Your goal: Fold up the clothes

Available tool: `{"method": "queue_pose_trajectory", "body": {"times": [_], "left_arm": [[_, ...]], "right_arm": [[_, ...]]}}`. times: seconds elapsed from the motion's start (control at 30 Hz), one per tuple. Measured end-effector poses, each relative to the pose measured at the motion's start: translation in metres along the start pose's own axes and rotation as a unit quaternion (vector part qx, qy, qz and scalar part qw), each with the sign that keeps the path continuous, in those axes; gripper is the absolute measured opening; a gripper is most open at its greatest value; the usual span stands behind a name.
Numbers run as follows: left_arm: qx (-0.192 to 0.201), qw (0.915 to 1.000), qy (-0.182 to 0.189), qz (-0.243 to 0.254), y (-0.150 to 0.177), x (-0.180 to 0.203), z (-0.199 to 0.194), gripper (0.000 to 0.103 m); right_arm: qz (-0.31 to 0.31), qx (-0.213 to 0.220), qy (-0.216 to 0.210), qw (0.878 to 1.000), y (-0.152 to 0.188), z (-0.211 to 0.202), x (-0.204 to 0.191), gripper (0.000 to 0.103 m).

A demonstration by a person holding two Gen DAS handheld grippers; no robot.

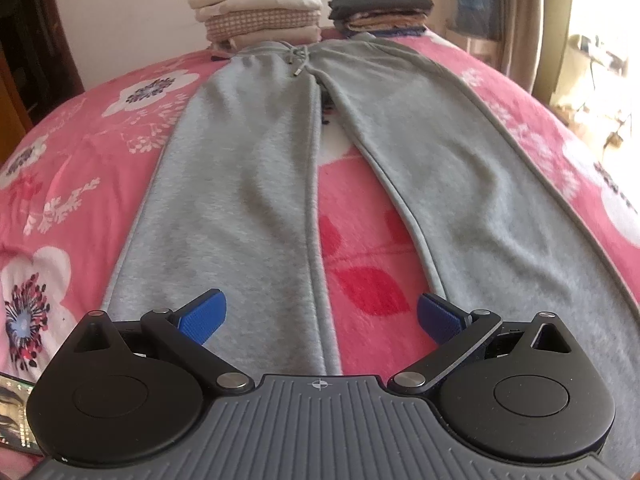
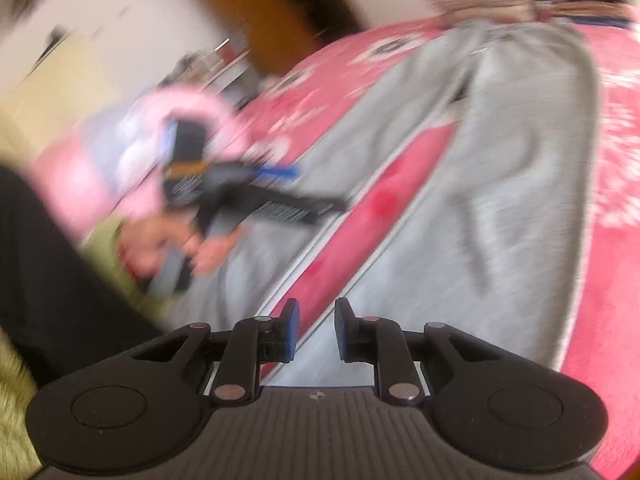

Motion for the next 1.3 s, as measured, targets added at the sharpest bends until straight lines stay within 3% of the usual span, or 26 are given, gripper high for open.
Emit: {"method": "queue_pose_trajectory", "body": {"times": [0.1, 0.17, 0.33, 0.43, 0.57, 0.73, 0.87, 1.03, 1.23, 1.3], "left_arm": [[0.018, 0.9996, 0.003, -0.022, -0.005, -0.021, 0.0, 0.103], [0.029, 0.9988, 0.004, -0.041, -0.008, -0.037, 0.002, 0.103], [0.039, 0.9957, 0.021, -0.082, -0.012, -0.076, 0.013, 0.103], [0.029, 0.9944, 0.041, -0.093, -0.012, -0.093, 0.025, 0.103], [0.034, 0.9917, 0.068, -0.104, -0.012, -0.113, 0.029, 0.103], [0.039, 0.9872, 0.097, -0.12, -0.018, -0.134, 0.031, 0.103], [0.043, 0.985, 0.101, -0.133, -0.02, -0.143, 0.032, 0.103], [0.037, 0.9861, 0.104, -0.124, -0.018, -0.142, 0.033, 0.103], [0.037, 0.9854, 0.119, -0.115, -0.021, -0.139, 0.035, 0.103], [0.038, 0.9866, 0.114, -0.11, -0.02, -0.138, 0.036, 0.103]], "right_arm": [[0.1, 0.059, 0.049, 0.992, -0.007, 0.002, 0.02, 0.023], [0.15, 0.075, 0.078, 0.983, -0.007, 0.002, 0.034, 0.023], [0.178, 0.011, 0.152, 0.972, -0.014, 0.017, 0.05, 0.024], [0.115, -0.056, 0.193, 0.973, -0.025, 0.037, 0.03, 0.024], [0.056, -0.115, 0.243, 0.962, -0.044, 0.044, -0.007, 0.024], [-0.099, -0.135, 0.284, 0.944, -0.089, 0.061, -0.077, 0.023], [-0.196, -0.125, 0.285, 0.93, -0.118, 0.088, -0.096, 0.023], [-0.208, -0.163, 0.282, 0.922, -0.121, 0.121, -0.088, 0.023], [-0.273, -0.18, 0.275, 0.904, -0.129, 0.124, -0.111, 0.023], [-0.269, -0.178, 0.28, 0.904, -0.131, 0.123, -0.105, 0.023]]}}
Point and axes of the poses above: each gripper's, at about its wrist camera, not at the fingertips, and z roughly the way its jaws point, x to its right, y to its underside, the point moved 3 cm from there along z, roughly the way its jaws point, and after that the axes turned 13 degrees about -x, right-handed, at the moved point
